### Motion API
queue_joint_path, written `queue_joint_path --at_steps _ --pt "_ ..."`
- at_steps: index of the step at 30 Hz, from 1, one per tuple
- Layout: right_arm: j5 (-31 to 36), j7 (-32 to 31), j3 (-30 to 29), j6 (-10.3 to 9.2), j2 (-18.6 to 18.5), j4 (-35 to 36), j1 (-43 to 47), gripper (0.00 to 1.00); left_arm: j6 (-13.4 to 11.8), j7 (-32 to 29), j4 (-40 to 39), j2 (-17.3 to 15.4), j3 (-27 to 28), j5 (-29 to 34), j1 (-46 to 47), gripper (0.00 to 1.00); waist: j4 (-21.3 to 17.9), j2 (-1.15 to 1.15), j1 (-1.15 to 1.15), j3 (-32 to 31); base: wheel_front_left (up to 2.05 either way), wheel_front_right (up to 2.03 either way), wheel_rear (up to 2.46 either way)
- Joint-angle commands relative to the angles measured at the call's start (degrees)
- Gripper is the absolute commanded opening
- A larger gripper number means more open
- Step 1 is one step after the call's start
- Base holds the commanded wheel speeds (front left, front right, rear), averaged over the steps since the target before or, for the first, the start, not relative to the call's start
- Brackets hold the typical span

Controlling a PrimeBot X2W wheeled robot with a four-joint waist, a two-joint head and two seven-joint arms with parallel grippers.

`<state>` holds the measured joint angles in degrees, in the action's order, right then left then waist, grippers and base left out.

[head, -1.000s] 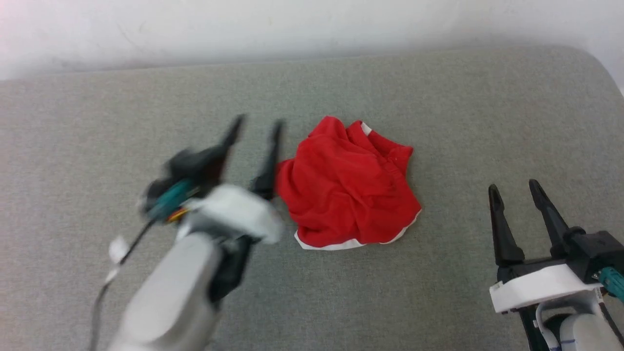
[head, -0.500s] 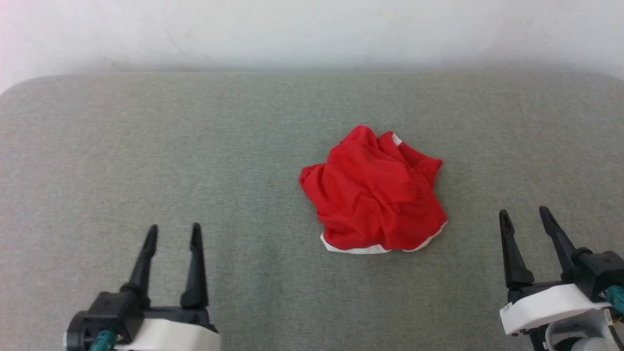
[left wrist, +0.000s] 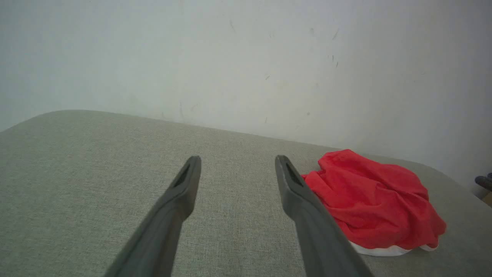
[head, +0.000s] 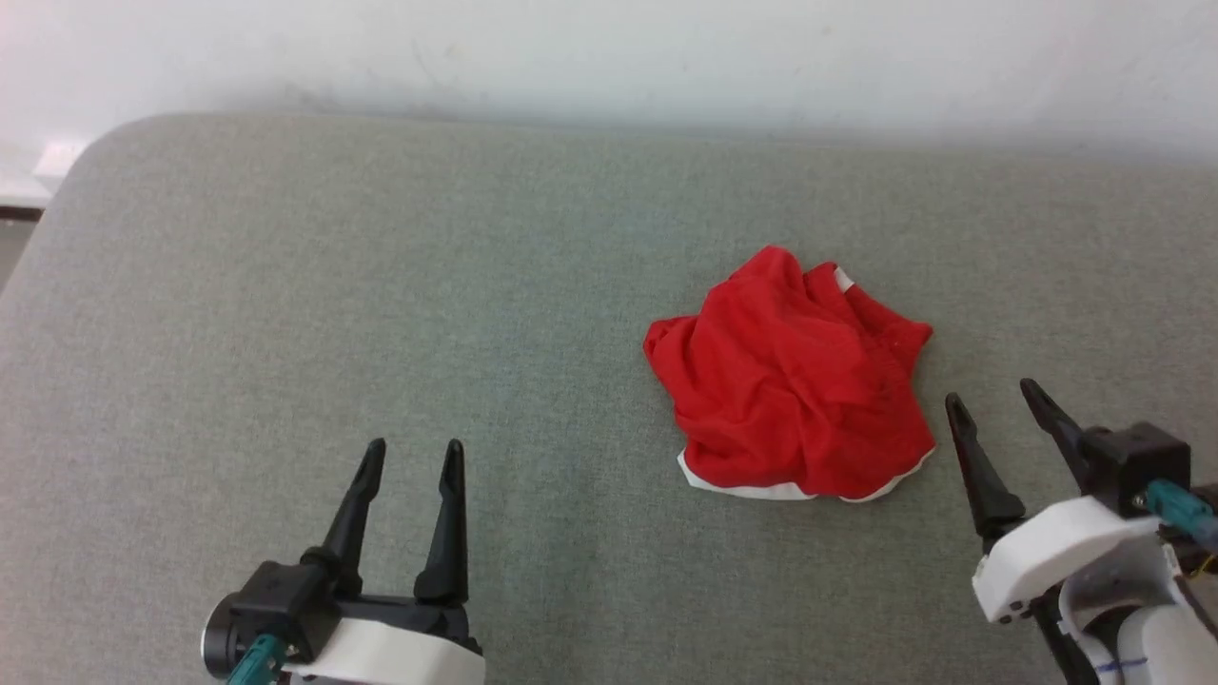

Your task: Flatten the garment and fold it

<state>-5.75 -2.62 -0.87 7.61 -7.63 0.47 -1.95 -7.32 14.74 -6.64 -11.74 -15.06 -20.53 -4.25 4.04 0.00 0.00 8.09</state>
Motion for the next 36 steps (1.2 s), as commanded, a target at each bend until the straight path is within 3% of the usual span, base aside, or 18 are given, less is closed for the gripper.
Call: queue_joint_path --at_steps 1,7,13,14,15,16,17,29,36 --pt "-0.8 -0.7 0.5 -0.12 -1.1 -0.7 -1.2 1.00 0.7 0.3 0.4 0.6 0.2 0.5 1.2 1.00 0.9 0.00 0.00 1.1 0.00 0.00 0.00" --pt "-3.0 -3.5 4.1 -0.12 -5.8 -5.4 -4.4 1.00 2.7 0.3 1.6 3.0 1.2 1.7 2.5 1.00 2.7 0.00 0.00 3.9 0.00 0.00 0.00" --pt "-5.2 -6.4 7.2 -0.12 -7.5 -11.3 -6.7 1.00 4.3 0.3 2.5 5.0 2.6 2.9 3.4 1.00 3.9 0.00 0.00 5.3 0.00 0.00 0.00" --pt "-5.6 -7.0 7.4 -0.12 -7.3 -12.4 -6.9 0.47 4.5 0.3 2.6 5.2 2.9 3.1 3.5 1.00 4.0 0.00 0.00 5.4 0.00 0.00 0.00" --pt "-6.2 -7.5 7.6 -0.12 -7.0 -13.3 -7.1 0.37 4.7 0.3 2.7 5.5 3.1 3.2 3.6 1.00 4.1 0.00 0.00 5.4 0.00 0.00 0.00" --pt "-6.7 -7.7 7.7 -0.12 -6.6 -14.0 -7.4 0.07 4.9 0.3 2.8 5.7 3.3 3.4 3.6 1.00 4.2 0.00 0.00 5.4 0.00 0.00 0.00" --pt "-6.9 -7.7 7.8 -0.12 -6.4 -14.5 -7.6 0.00 5.0 0.3 2.9 5.9 3.6 3.6 3.6 1.00 4.2 0.00 0.00 5.4 0.00 0.00 0.00" --pt "-8.0 -4.1 6.6 -0.12 -6.6 -11.6 -11.6 0.00 6.5 0.3 3.9 7.5 6.8 4.8 2.2 1.00 0.5 0.00 0.00 1.7 0.00 0.00 0.00" --pt "-8.7 -6.0 -4.0 -0.12 -8.0 -4.8 -10.2 0.00 7.3 0.3 4.0 7.8 7.5 5.5 1.4 1.00 -1.6 0.00 0.00 1.0 0.00 0.00 0.00"
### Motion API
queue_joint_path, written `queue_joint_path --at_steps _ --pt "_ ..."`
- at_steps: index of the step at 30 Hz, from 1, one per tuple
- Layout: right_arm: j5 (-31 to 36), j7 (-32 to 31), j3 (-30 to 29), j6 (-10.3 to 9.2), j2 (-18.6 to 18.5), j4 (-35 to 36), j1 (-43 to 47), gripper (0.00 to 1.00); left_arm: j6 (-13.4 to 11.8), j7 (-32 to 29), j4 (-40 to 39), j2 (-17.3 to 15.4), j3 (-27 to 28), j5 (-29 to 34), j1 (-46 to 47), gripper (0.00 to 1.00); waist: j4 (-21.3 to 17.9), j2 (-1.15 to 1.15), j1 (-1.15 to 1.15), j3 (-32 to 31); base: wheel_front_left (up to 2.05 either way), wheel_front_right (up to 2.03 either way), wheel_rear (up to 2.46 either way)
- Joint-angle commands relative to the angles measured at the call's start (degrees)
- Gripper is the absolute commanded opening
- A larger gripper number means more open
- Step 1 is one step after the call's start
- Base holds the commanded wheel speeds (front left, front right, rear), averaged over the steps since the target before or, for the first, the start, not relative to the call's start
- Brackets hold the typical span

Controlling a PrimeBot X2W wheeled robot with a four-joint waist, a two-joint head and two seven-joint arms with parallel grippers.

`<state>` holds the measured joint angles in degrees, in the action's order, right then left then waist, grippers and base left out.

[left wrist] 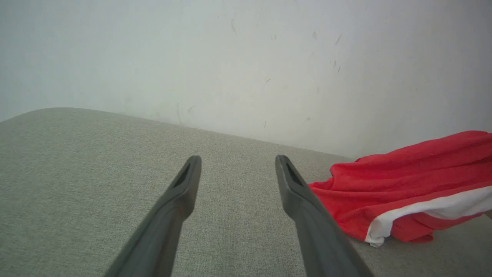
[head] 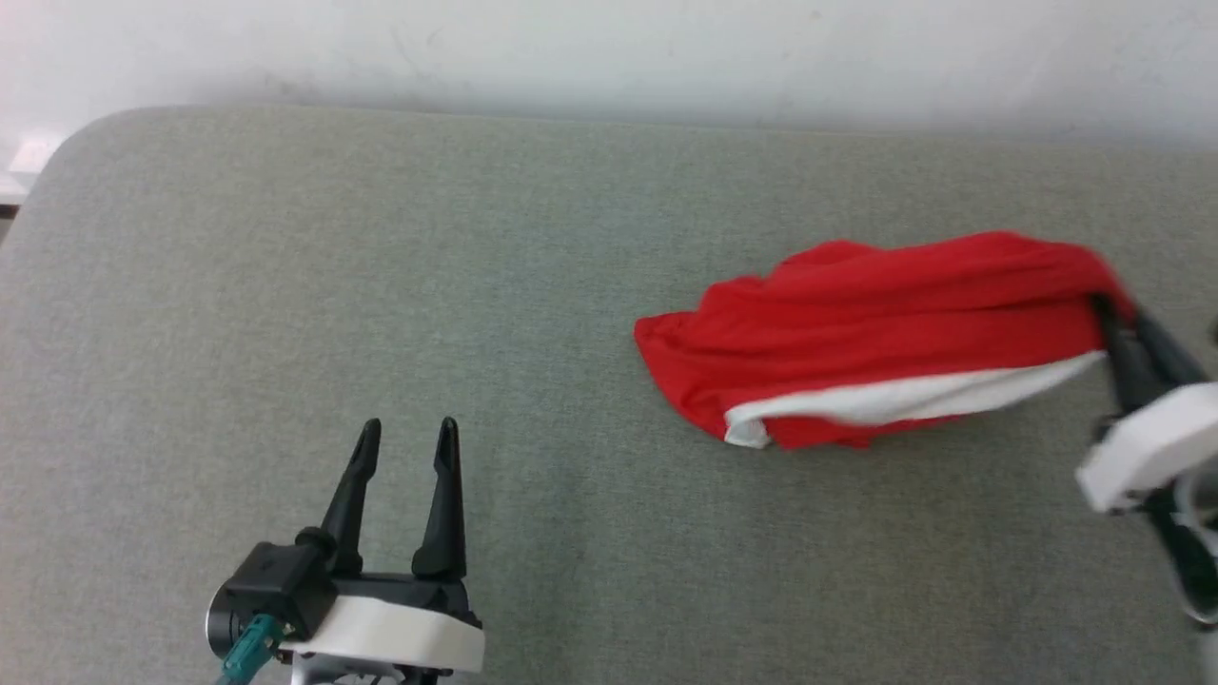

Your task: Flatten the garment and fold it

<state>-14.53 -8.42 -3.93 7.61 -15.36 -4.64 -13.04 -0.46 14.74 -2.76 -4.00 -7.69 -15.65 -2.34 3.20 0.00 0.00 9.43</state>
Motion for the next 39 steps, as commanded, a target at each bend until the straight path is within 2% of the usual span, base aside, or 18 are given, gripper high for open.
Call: queue_joint_path --at_steps 1,6,12,13,14,15,16,20,26,33,39 --pt "0.1 -0.7 -2.9 -0.12 -0.2 0.8 2.0 0.00 0.6 0.3 0.2 0.1 0.1 0.7 -0.5 1.00 -1.0 0.00 0.00 -0.1 0.00 0.00 0.00" --pt "2.8 -3.8 -11.8 -0.12 1.8 1.4 10.1 0.00 1.1 0.3 1.0 0.2 0.0 1.0 -0.6 1.00 -1.3 0.00 0.00 0.8 0.00 0.00 0.00" --pt "5.1 -4.6 -14.2 -0.12 4.4 -3.4 15.3 0.00 1.3 0.3 1.8 0.0 0.3 1.4 -0.3 1.00 -1.5 0.00 0.00 1.4 0.00 0.00 0.00" --pt "5.7 -4.6 -14.0 -0.12 4.6 -4.1 15.4 0.08 1.3 0.3 1.9 0.0 0.3 1.5 -0.3 1.00 -1.7 0.00 0.00 1.4 0.00 0.00 0.00" --pt "6.1 -4.6 -13.8 -0.12 4.9 -4.2 15.6 0.27 1.4 0.3 2.0 0.0 0.3 1.6 -0.3 1.00 -1.8 0.00 0.00 1.4 0.00 0.00 0.00" --pt "6.4 -4.5 -13.6 -0.12 5.3 -4.1 15.7 0.56 1.5 0.3 2.2 0.0 0.2 1.6 -0.2 1.00 -2.0 0.00 0.00 1.3 0.00 0.00 0.00" --pt "6.5 -4.1 -13.3 -0.12 5.7 -4.0 15.4 1.00 1.5 0.3 2.4 0.0 0.1 1.7 -0.1 1.00 -2.0 0.00 0.00 1.3 0.00 0.00 0.00" --pt "7.1 0.1 -13.9 -0.12 7.0 -1.7 13.2 1.00 1.5 0.3 2.9 0.0 -0.2 1.8 0.1 1.00 -2.4 0.00 0.00 0.6 0.00 0.00 0.00" --pt "10.0 10.1 -18.7 -0.12 10.6 6.6 10.9 1.00 1.0 0.2 2.3 -0.7 -0.1 2.4 -0.2 1.00 -2.6 0.00 0.00 -0.3 0.00 0.00 0.00" --pt "9.7 10.8 -18.4 -0.12 12.4 13.5 13.1 1.00 1.3 -2.4 0.1 -2.3 -1.1 3.8 2.6 1.00 -3.6 0.00 0.00 0.3 0.00 0.00 0.00" --pt "7.2 10.0 -17.8 -0.12 12.5 15.0 14.7 1.00 3.8 -7.8 0.9 -2.8 -5.3 5.3 10.7 1.00 -4.7 0.00 0.00 2.0 0.00 0.00 0.00"
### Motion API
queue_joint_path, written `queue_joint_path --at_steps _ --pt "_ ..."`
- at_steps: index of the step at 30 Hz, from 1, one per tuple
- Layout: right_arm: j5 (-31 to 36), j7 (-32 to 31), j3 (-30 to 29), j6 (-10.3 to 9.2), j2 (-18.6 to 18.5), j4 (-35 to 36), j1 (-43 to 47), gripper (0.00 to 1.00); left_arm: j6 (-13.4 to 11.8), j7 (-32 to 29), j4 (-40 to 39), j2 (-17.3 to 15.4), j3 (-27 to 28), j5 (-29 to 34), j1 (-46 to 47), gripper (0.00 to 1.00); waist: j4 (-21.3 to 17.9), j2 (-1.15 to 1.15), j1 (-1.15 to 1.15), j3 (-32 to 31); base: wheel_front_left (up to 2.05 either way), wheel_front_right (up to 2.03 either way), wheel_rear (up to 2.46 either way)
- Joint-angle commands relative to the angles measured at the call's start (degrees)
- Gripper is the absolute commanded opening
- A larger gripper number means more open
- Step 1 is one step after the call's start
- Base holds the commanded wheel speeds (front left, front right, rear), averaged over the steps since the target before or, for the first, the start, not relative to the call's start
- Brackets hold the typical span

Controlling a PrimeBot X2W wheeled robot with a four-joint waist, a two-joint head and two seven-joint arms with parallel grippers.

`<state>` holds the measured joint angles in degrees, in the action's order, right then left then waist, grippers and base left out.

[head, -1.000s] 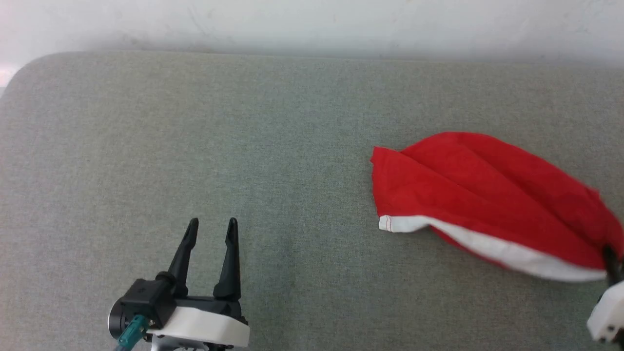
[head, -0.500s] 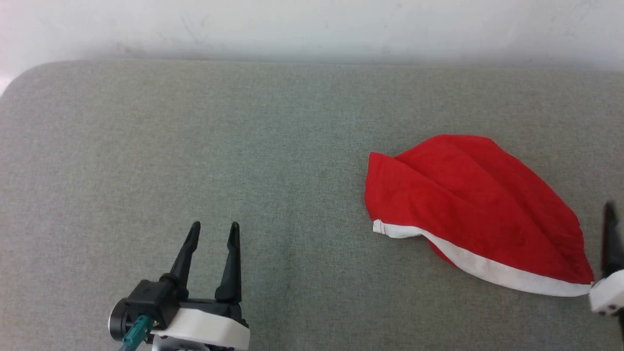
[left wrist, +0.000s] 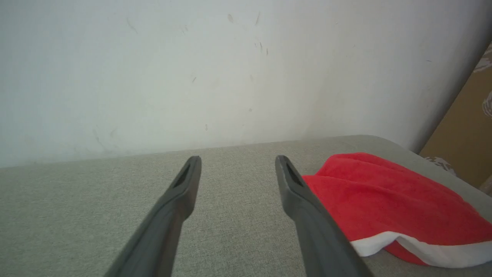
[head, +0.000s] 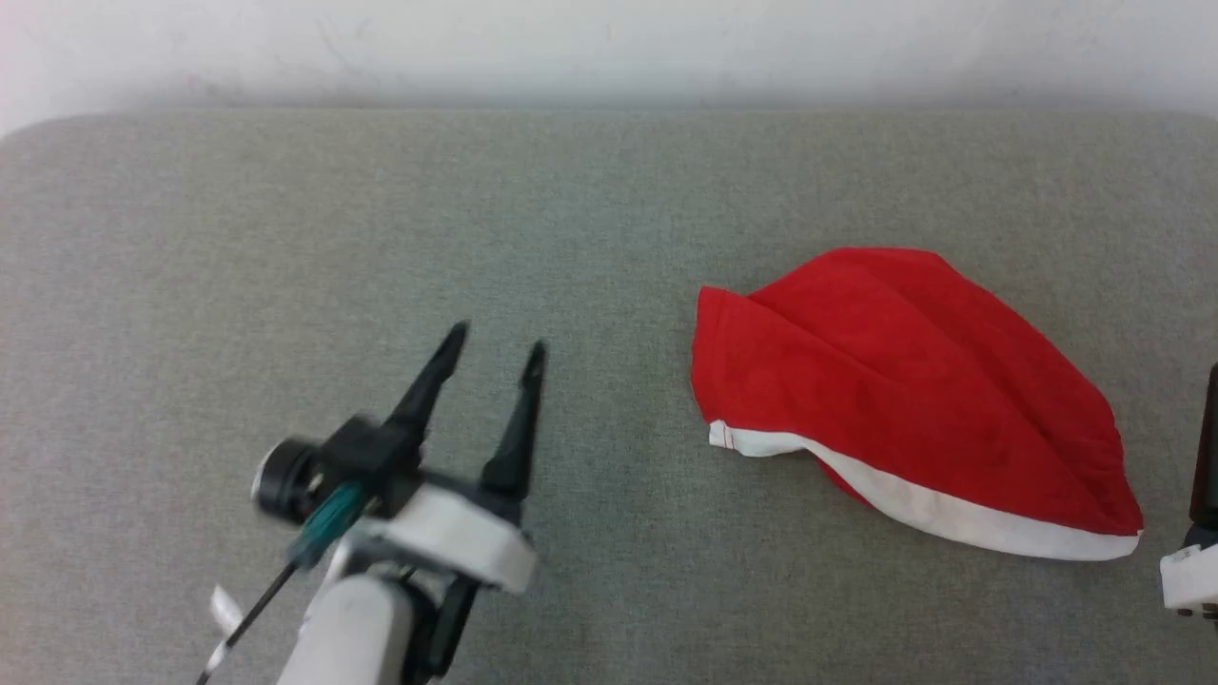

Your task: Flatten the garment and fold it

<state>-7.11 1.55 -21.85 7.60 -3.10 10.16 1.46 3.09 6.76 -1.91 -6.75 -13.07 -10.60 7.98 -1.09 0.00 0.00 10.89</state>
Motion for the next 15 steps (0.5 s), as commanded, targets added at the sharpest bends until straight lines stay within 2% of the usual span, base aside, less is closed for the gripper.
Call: queue_joint_path --at_steps 1,6,15 --pt "-0.3 0.0 0.2 -0.11 0.2 0.3 0.0 1.00 0.7 -0.9 0.8 0.2 -0.8 0.1 1.9 1.00 -0.6 0.00 0.00 1.0 0.00 0.00 0.00" --pt "-0.6 -0.6 1.0 -0.11 0.2 0.5 -0.9 1.00 2.3 -6.3 6.0 1.6 -5.7 -0.4 8.9 1.00 -1.7 0.00 0.00 3.4 0.00 0.00 0.00" --pt "-0.9 -0.3 2.3 -0.11 0.2 -0.7 -2.8 1.00 2.8 -13.6 15.8 3.2 -11.1 -1.9 16.3 1.00 -3.9 0.00 0.00 7.8 0.00 0.00 0.00"
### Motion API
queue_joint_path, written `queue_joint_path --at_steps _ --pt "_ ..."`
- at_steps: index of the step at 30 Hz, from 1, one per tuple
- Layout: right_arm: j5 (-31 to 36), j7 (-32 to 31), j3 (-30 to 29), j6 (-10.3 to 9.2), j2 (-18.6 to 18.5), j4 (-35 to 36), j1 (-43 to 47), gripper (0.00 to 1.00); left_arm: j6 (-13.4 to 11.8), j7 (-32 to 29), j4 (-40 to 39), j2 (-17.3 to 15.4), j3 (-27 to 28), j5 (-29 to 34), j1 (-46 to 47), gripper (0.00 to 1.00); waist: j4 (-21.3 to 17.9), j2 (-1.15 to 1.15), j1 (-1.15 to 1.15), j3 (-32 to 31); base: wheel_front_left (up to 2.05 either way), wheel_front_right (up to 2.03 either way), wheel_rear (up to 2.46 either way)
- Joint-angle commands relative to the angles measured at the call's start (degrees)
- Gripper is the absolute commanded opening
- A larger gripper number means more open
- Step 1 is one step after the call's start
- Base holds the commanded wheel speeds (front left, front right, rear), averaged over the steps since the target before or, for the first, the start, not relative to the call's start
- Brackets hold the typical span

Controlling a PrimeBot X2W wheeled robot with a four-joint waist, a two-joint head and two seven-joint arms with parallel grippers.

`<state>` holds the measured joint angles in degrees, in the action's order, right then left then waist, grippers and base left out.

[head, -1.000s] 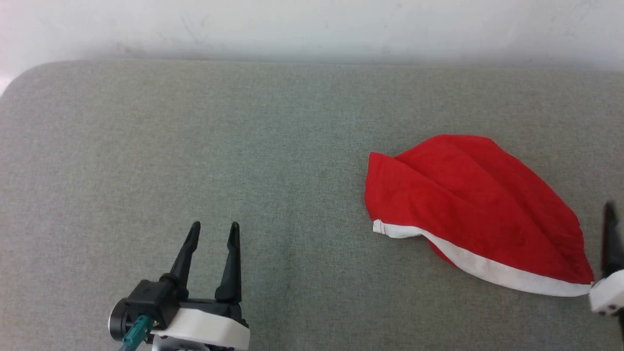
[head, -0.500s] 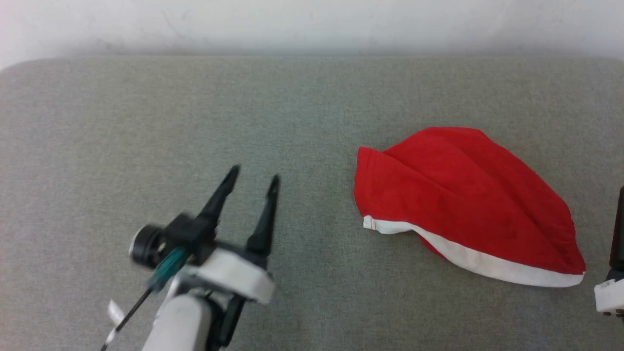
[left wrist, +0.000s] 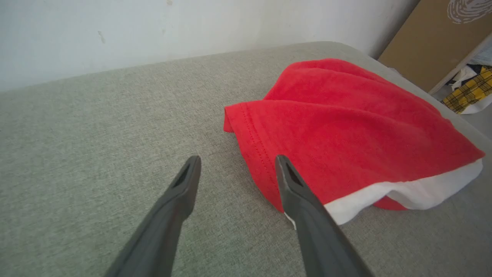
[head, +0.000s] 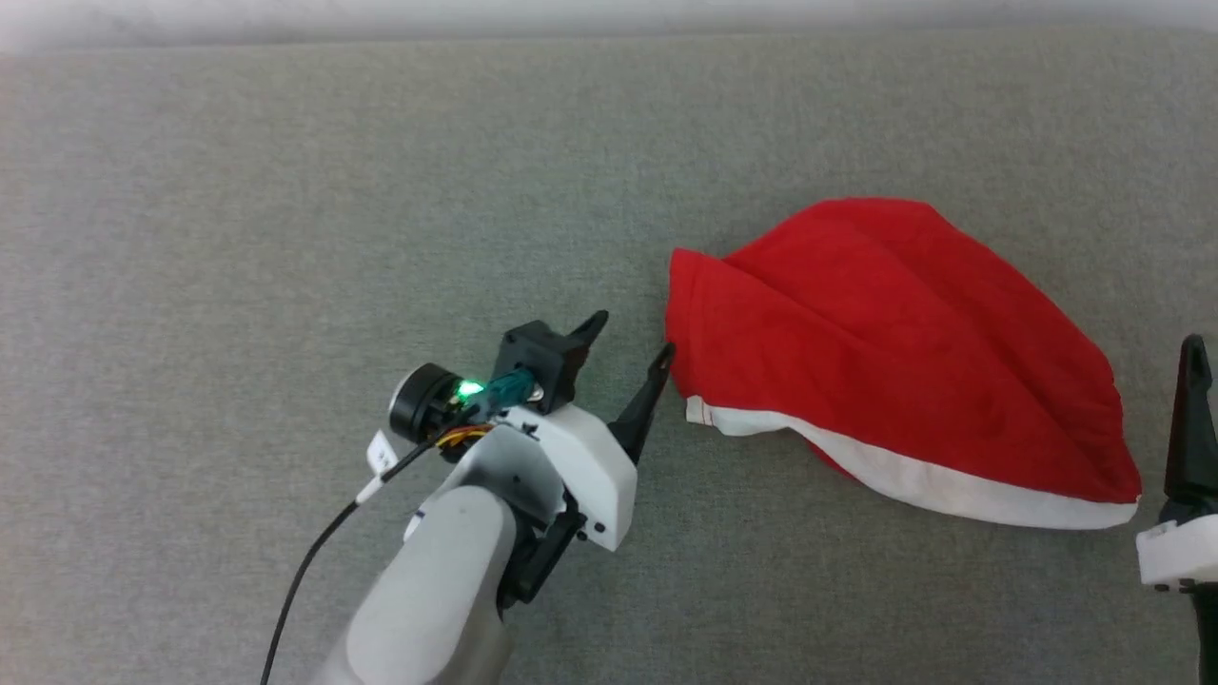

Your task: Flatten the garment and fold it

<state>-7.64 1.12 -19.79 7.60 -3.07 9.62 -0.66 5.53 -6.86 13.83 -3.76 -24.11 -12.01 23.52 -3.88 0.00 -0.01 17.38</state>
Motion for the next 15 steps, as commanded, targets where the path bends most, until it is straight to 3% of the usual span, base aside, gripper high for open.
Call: queue_joint_path --at_steps 1,8,15 --pt "-0.4 0.3 0.4 -0.11 0.2 -0.3 -0.9 1.00 0.4 -0.2 0.7 0.3 -0.5 -0.7 1.3 1.00 -1.3 0.00 0.01 1.7 0.00 0.00 0.00" --pt "-1.2 1.2 1.5 -0.11 0.2 -2.2 -2.1 1.00 0.0 -3.7 4.9 0.7 -3.2 -2.9 2.8 1.00 -2.6 0.00 0.01 3.5 0.00 0.00 0.00" --pt "-1.7 2.1 2.0 -0.11 0.2 -4.1 -3.2 1.00 -2.1 -6.9 7.4 0.8 -5.2 -4.4 3.0 1.00 -3.2 0.00 0.01 4.6 0.00 0.00 0.00"
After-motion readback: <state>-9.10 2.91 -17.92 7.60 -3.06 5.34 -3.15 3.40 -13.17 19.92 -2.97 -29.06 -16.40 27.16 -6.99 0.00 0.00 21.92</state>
